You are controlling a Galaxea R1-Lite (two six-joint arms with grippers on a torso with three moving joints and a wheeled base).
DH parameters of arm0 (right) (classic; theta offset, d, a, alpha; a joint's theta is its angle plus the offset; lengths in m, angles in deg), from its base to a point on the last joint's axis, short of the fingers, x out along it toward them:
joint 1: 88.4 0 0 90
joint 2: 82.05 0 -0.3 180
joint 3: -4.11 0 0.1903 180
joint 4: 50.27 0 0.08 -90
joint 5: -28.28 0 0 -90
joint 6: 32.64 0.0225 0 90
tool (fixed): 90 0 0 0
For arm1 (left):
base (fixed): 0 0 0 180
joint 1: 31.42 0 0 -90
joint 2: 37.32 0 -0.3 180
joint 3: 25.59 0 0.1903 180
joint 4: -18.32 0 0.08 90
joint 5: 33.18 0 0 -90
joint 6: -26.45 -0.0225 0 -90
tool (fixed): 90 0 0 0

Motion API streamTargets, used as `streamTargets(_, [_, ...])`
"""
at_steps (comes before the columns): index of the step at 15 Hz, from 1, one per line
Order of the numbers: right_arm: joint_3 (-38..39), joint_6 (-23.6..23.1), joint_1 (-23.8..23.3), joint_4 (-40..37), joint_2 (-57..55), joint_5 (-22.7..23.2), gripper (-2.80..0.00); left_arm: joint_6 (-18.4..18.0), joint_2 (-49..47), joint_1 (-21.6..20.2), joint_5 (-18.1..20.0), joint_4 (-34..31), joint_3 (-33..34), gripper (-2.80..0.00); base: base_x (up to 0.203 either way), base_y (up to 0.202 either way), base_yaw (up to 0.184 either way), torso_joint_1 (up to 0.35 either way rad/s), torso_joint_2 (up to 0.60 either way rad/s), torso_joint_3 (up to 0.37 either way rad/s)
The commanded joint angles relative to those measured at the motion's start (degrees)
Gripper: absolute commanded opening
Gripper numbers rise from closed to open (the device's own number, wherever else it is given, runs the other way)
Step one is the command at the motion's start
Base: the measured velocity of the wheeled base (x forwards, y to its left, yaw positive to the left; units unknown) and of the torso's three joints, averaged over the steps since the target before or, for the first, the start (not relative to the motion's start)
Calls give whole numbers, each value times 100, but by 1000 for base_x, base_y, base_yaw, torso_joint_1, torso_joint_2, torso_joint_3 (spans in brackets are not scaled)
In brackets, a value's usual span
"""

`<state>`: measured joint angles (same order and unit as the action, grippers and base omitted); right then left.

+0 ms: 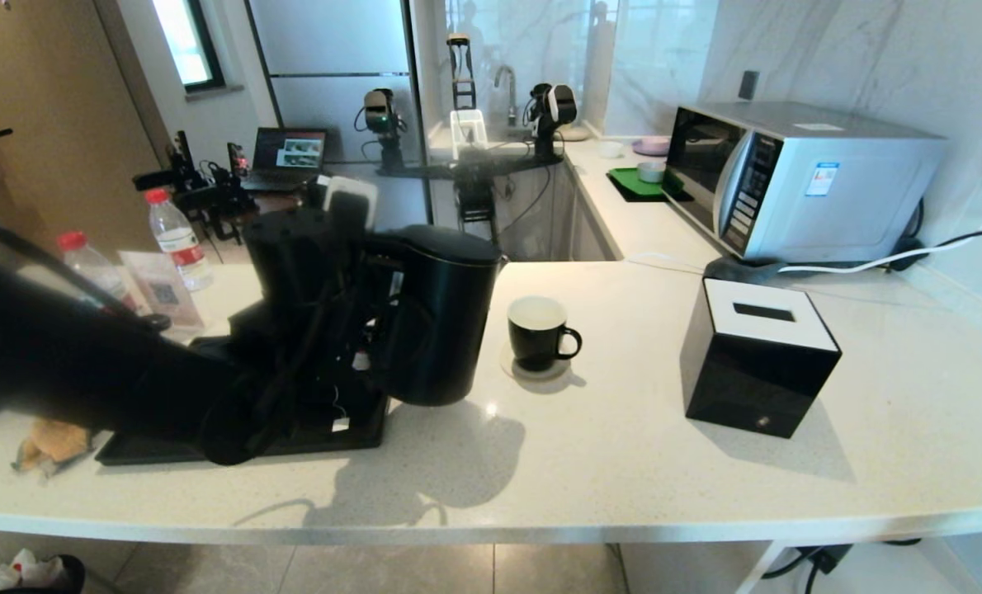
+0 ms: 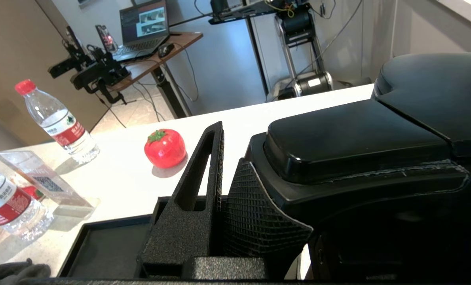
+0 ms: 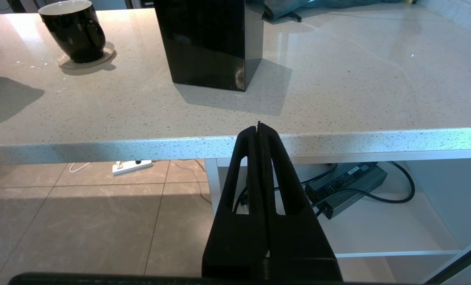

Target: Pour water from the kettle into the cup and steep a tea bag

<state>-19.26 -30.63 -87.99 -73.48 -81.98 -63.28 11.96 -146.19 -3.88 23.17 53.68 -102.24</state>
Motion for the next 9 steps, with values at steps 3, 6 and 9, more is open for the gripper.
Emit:
streamTargets(3, [0,1,2,2,-7,-2,-280,-10,-59,15,8,-240,-187,-280,0,0,0,0,0,0])
streamTargets(6, [0,1,2,2,-7,-2,-280,-10,-160,27,11,-535,-412,-280,0,0,0,0,0,0])
streamTargets(9, [0,1,2,2,-7,-2,-280,-112,-304,27,13,-764,-685,-280,0,0,0,0,0,0])
